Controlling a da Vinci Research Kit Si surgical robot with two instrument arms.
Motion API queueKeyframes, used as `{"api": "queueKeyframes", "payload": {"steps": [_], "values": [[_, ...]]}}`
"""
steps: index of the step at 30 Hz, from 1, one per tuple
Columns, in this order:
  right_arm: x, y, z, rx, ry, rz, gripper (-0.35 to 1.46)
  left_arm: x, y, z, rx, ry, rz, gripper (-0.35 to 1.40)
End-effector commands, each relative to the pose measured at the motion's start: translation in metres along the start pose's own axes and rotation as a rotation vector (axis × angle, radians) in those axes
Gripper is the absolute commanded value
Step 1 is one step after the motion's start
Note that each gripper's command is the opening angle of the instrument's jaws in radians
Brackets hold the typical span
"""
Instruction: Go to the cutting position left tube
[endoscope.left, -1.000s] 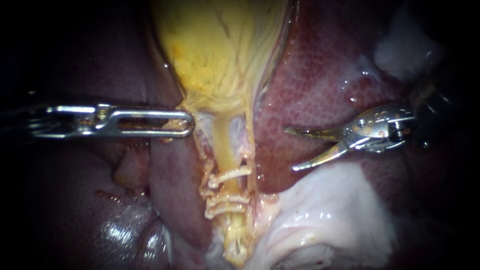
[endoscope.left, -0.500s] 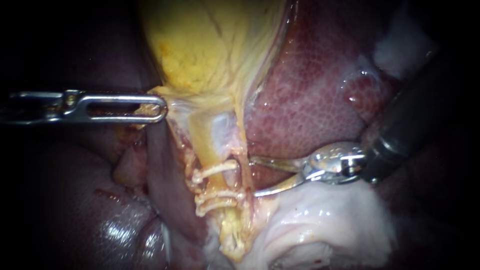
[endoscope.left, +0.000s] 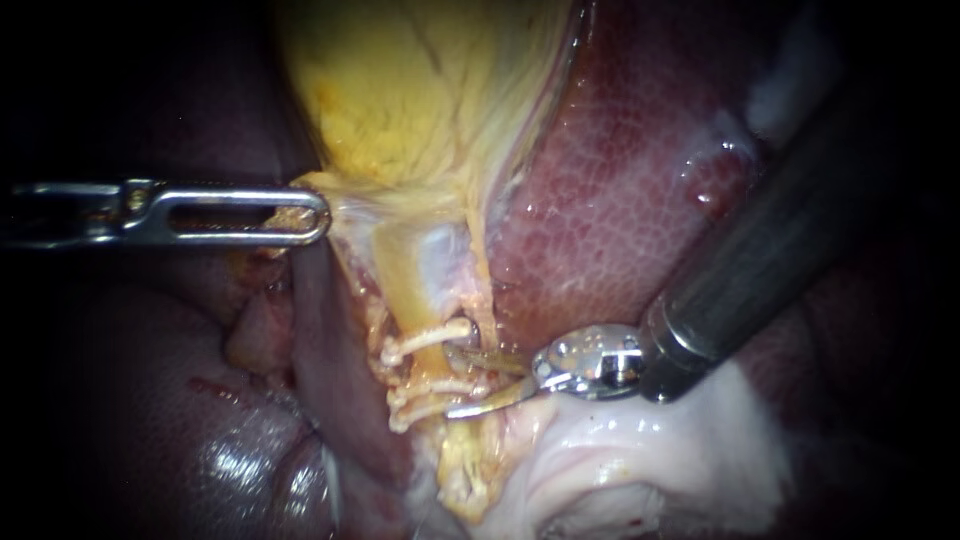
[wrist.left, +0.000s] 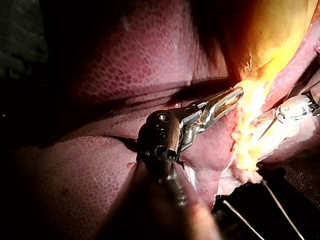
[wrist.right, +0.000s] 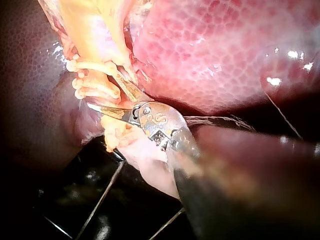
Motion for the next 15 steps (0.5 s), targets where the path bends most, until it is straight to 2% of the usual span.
{"api": "queueKeyframes", "payload": {"steps": [1, 4, 9, 15], "values": [[0.0001, 0.0000, 0.0002, 0.000, 0.006, 0.001, 1.43, 0.0000, 0.0000, 0.0001, -0.001, 0.000, 0.000, -0.35], [0.0004, 0.0003, 0.0008, 0.022, 0.026, 0.017, 1.43, 0.0000, 0.0000, 0.0001, -0.001, 0.000, 0.000, -0.35], [0.0012, 0.0001, 0.0009, 0.093, 0.095, 0.052, 1.43, 0.0000, 0.0000, 0.0001, -0.001, 0.000, 0.000, -0.35], [0.0016, -0.0006, 0.0012, 0.167, 0.129, 0.074, 1.40, 0.0001, 0.0001, 0.0002, -0.001, 0.000, 0.001, -0.35]]}}
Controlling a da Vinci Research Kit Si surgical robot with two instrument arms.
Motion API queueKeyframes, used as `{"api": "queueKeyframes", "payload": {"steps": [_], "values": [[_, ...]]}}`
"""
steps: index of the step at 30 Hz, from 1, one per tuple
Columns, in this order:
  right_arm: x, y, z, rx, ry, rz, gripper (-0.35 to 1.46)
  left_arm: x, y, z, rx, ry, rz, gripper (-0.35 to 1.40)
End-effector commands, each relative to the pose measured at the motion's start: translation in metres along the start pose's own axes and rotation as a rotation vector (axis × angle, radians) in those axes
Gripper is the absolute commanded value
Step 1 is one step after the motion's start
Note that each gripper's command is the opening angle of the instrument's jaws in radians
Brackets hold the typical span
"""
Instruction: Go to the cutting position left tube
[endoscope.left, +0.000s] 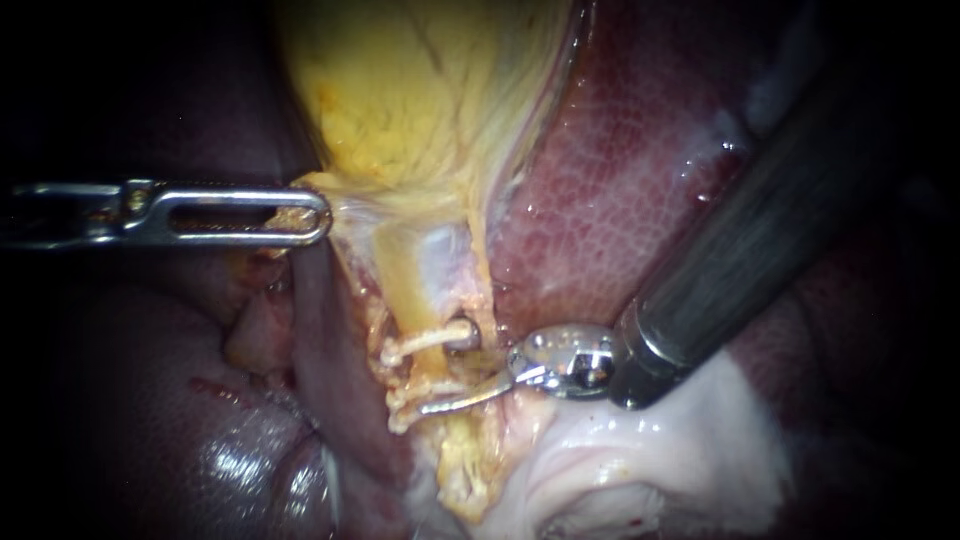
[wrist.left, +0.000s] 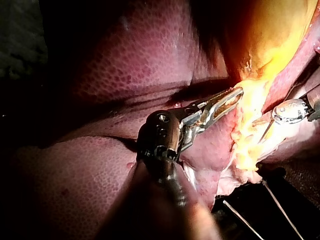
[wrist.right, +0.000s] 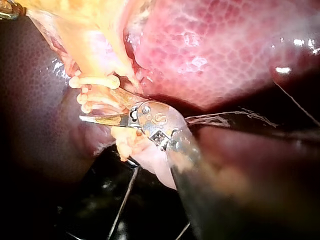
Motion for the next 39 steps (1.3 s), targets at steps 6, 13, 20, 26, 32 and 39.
{"api": "queueKeyframes", "payload": {"steps": [6, 13, 20, 26, 32, 39], "values": [[0.0005, -0.0001, 0.0010, 0.047, 0.014, 0.007, 1.38, 0.0001, 0.0004, 0.0004, -0.001, 0.000, 0.001, -0.35], [0.0007, 0.0004, 0.0024, 0.050, 0.015, 0.014, 1.38, 0.0002, 0.0009, 0.0010, -0.003, -0.003, 0.002, -0.35], [0.0010, 0.0013, 0.0042, 0.059, 0.013, 0.016, 1.38, 0.0002, 0.0008, 0.0016, -0.006, -0.005, 0.002, -0.35], [0.0015, 0.0018, 0.0053, 0.091, 0.020, 0.014, 1.37, 0.0003, 0.0008, 0.0019, -0.007, -0.006, 0.002, -0.35], [0.0017, 0.0020, 0.0057, 0.091, 0.020, 0.012, 1.37, 0.0003, 0.0008, 0.0022, -0.011, -0.009, 0.002, -0.35], [0.0016, 0.0020, 0.0057, 0.091, 0.019, 0.018, 1.37, 0.0004, 0.0008, 0.0022, -0.012, -0.009, 0.002, -0.35]]}}
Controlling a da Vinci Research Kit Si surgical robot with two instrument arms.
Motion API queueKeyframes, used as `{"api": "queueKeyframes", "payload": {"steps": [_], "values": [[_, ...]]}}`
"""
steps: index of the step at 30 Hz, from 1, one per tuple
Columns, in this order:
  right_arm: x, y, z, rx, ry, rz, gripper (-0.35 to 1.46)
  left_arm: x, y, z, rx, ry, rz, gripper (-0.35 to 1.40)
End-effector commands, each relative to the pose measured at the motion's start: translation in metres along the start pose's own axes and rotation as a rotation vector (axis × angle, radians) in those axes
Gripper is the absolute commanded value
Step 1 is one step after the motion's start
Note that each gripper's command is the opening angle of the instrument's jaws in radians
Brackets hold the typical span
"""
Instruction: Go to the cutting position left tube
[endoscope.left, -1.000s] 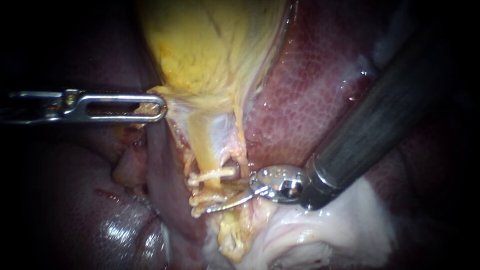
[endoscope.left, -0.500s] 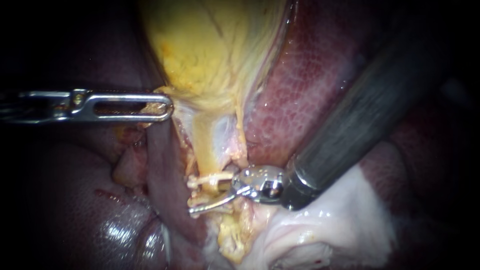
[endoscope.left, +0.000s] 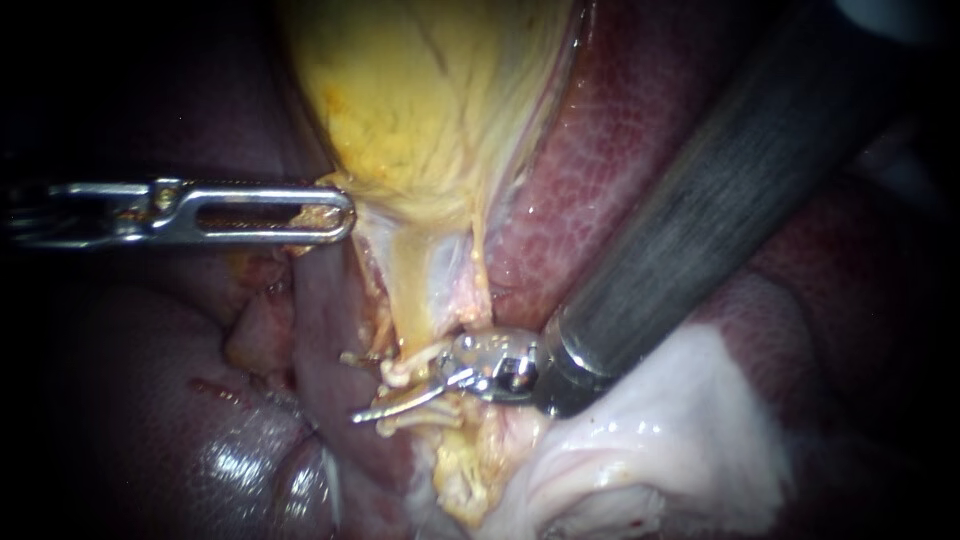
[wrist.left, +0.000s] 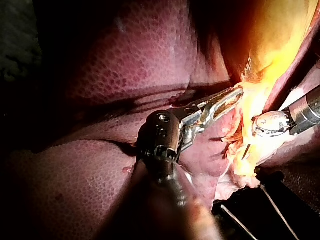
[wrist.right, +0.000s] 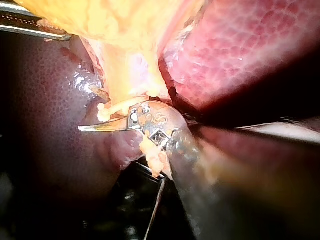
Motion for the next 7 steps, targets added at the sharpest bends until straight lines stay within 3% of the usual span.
{"api": "queueKeyframes", "payload": {"steps": [1, 7], "values": [[-0.0001, 0.0000, 0.0000, 0.001, 0.000, 0.001, 1.37, 0.0000, 0.0000, 0.0000, 0.000, 0.000, 0.000, -0.35], [-0.0004, 0.0001, -0.0003, -0.012, 0.004, 0.006, 1.42, 0.0000, 0.0000, -0.0001, 0.000, 0.000, 0.000, -0.35]]}}
